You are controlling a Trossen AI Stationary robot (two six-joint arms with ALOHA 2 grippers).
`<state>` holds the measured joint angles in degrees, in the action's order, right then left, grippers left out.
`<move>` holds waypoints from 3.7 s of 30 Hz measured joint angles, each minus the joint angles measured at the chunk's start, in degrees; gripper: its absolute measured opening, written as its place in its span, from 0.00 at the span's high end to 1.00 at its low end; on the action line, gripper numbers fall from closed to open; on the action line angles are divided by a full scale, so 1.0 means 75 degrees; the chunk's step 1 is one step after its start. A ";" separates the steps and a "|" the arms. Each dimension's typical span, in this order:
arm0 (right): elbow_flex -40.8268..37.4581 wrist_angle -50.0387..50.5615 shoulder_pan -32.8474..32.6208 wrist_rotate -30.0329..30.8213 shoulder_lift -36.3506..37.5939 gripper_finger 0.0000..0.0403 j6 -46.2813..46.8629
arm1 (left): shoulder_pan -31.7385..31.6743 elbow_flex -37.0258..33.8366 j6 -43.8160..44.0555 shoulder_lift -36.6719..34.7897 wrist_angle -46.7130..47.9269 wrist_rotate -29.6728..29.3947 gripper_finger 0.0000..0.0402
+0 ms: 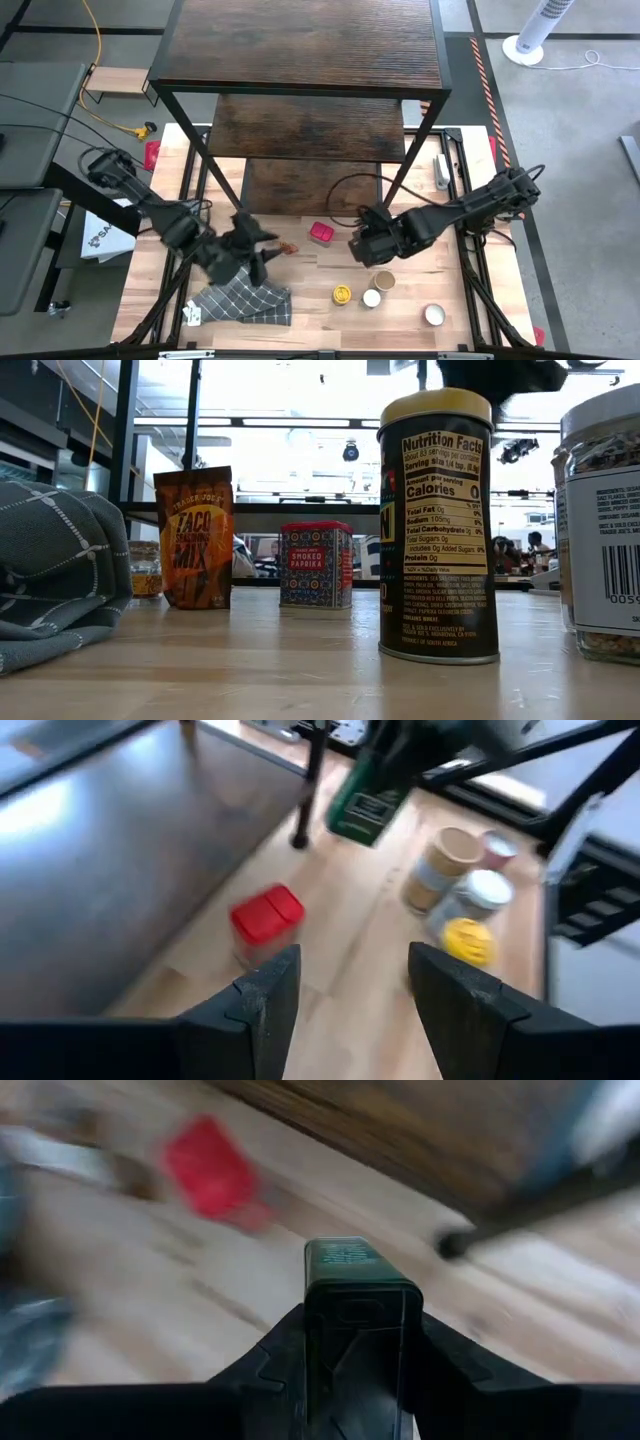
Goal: Shelf spices
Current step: Put the black seasoning can on the shelf
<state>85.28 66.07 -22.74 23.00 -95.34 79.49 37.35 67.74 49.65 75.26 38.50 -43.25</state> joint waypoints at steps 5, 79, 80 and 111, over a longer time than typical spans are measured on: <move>0.0982 -0.1074 -0.0003 0.0122 0.0001 0.73 -0.2775 | -0.1038 -0.0008 -0.1800 0.0000 -0.0969 0.1188 0.54; 0.0896 0.0465 -0.3013 0.2874 -0.0005 0.14 0.2411 | -0.3251 -0.2380 -0.3088 0.1655 -1.0221 0.2538 0.74; 0.0891 0.0489 -0.3097 0.2904 -0.0005 0.14 0.2643 | -0.3236 -0.2283 -0.3043 0.1934 -1.0323 0.2420 0.74; 0.0964 0.0816 -0.3212 0.2953 0.0013 0.14 0.2739 | -0.3626 -0.0815 -0.2635 0.4873 -0.9180 -0.1256 0.50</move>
<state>92.51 72.19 -46.83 45.15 -95.24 100.03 10.15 61.63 29.89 111.81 -30.35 -52.68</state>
